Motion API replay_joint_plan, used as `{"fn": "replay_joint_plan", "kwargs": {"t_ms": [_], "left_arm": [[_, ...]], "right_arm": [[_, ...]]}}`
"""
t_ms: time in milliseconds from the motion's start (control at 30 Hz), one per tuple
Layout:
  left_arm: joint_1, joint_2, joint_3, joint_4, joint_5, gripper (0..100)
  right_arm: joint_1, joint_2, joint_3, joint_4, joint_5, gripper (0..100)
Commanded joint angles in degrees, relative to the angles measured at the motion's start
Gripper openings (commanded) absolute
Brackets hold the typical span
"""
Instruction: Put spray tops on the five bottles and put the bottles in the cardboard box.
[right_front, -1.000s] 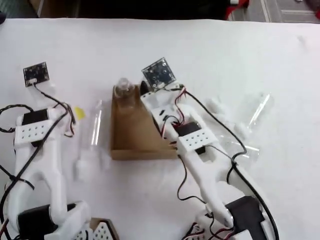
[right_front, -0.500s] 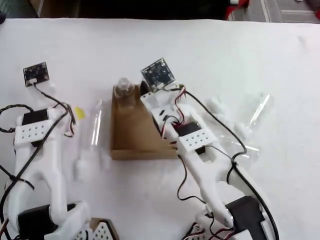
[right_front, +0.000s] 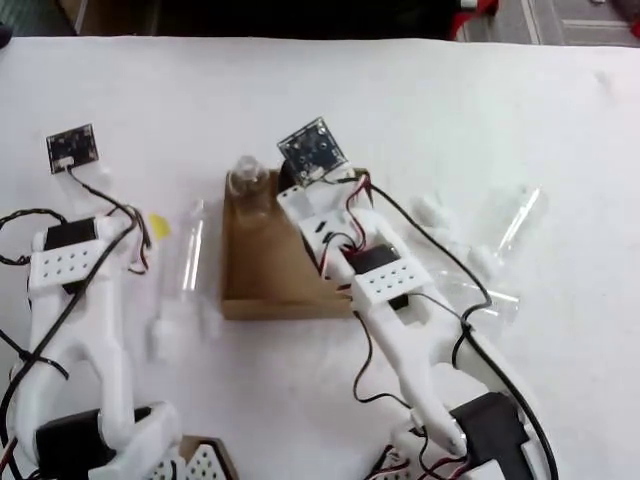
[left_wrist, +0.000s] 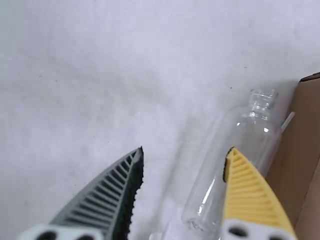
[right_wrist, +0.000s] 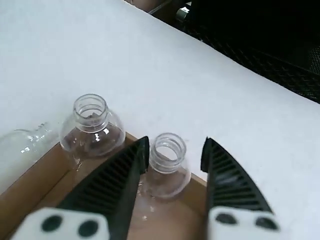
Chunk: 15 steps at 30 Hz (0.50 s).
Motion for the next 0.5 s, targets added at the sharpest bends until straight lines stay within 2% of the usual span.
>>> {"fn": "replay_joint_plan", "kwargs": {"t_ms": [0, 200, 467], "left_arm": [[-0.31, -1.89, -0.35, -1.41, 0.62, 24], [-0.31, -1.89, -0.35, -1.41, 0.62, 24], [-0.31, -1.89, -0.35, -1.41, 0.62, 25]], "right_arm": [[-0.40, -0.84, -1.32, 0.31, 0.44, 15.0], [-0.40, -4.79, -1.32, 2.33, 0.44, 16.1], [0.22, -22.20, -1.41, 17.71, 0.35, 31.8]]}}
